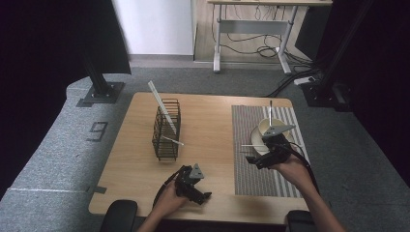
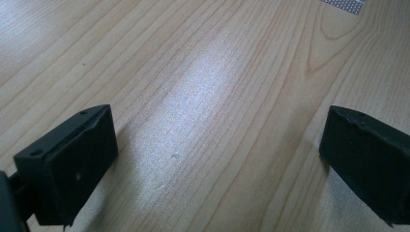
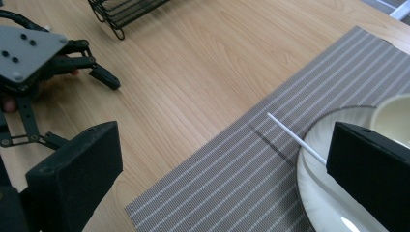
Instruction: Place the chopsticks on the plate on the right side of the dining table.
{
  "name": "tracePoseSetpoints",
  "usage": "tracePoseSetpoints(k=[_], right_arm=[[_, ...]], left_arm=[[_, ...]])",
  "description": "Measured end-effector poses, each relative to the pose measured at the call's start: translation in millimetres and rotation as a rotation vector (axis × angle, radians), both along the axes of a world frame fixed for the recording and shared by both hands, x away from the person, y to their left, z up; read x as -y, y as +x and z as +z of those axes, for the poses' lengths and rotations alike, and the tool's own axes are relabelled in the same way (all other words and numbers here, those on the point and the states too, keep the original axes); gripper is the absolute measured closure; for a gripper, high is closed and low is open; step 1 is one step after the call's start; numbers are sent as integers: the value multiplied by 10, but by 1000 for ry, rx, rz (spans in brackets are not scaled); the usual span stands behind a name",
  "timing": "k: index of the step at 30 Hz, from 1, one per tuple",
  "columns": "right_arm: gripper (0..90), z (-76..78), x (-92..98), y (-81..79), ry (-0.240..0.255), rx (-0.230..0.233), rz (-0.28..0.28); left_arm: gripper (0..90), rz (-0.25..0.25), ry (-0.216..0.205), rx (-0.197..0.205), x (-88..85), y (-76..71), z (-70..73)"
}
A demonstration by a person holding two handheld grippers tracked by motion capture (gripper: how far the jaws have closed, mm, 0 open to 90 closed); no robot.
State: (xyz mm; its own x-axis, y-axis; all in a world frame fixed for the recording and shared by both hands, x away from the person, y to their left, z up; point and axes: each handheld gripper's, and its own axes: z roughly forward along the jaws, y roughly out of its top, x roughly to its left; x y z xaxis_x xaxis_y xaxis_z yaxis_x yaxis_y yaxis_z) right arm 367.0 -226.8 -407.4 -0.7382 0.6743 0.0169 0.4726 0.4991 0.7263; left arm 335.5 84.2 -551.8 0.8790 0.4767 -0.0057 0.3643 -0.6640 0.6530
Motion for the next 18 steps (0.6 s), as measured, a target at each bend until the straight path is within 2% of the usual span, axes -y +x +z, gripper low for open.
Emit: tracePoseSetpoints(k=[10, 18], right_arm=[[0, 133, -270, 120, 9, 1, 35], [0, 231, -538, 239, 33, -30, 82]], left_arm=[[0, -1, 1, 0, 0, 0, 1], [0, 1, -1, -1, 1, 0, 0]])
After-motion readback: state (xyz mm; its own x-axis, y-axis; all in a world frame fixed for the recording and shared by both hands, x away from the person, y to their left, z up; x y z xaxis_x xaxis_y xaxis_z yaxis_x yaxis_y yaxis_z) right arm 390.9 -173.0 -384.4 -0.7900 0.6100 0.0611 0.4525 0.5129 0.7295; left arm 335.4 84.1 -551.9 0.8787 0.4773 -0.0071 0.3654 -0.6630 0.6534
